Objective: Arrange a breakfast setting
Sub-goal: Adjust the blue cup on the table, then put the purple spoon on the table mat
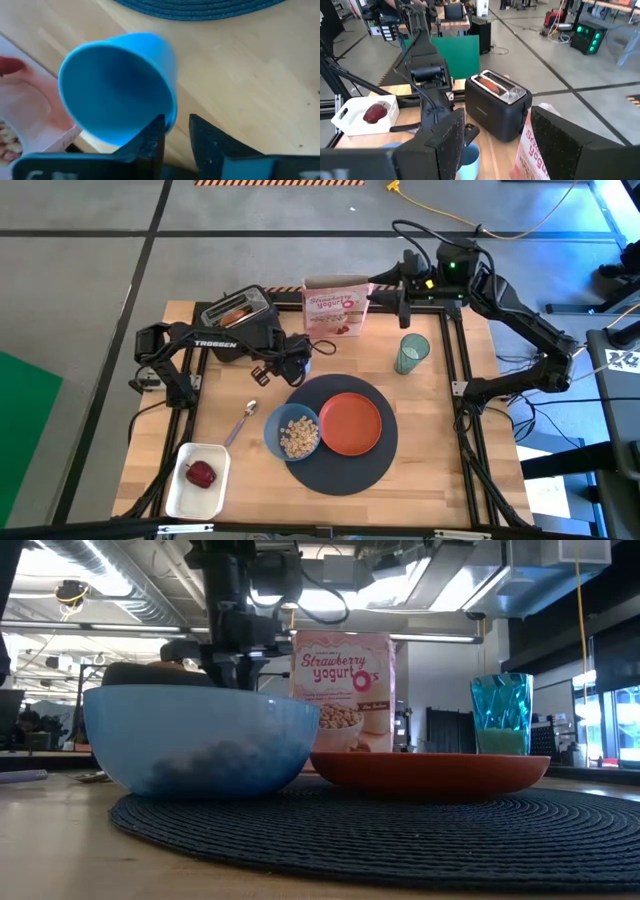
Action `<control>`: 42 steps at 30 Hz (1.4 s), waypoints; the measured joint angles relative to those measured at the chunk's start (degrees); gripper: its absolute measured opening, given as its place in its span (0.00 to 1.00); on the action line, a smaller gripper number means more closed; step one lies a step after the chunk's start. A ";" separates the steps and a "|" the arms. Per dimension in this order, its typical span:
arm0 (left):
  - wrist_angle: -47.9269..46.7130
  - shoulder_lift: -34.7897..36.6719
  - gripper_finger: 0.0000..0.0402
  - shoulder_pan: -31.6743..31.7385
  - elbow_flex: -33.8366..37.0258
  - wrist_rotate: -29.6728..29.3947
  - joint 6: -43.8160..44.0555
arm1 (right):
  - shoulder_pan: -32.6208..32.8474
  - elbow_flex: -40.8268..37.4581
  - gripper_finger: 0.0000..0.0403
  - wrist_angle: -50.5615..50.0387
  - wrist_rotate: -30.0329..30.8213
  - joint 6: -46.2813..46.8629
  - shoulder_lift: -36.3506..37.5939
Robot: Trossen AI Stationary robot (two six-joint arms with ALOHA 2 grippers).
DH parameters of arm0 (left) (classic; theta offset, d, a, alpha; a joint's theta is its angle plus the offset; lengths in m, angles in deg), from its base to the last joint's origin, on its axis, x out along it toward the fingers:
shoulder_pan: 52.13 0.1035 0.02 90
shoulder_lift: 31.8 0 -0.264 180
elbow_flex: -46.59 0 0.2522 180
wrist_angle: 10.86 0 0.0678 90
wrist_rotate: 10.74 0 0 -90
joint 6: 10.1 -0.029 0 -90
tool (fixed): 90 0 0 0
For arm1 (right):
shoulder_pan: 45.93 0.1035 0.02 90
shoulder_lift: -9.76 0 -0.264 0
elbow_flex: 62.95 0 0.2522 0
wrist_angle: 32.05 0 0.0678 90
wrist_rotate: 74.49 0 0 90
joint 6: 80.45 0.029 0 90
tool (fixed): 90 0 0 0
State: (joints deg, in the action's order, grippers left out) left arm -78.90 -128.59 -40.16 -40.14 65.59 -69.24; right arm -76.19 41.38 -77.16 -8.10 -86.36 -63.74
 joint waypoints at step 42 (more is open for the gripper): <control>-4.60 31.64 0.43 -18.16 22.97 -4.22 94.99 | 31.69 -36.46 0.54 30.15 35.13 1.94 8.65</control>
State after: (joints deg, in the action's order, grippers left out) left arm -83.50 -96.95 -58.33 -17.17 61.37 25.75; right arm -44.50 4.92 -47.01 27.03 -84.41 -55.08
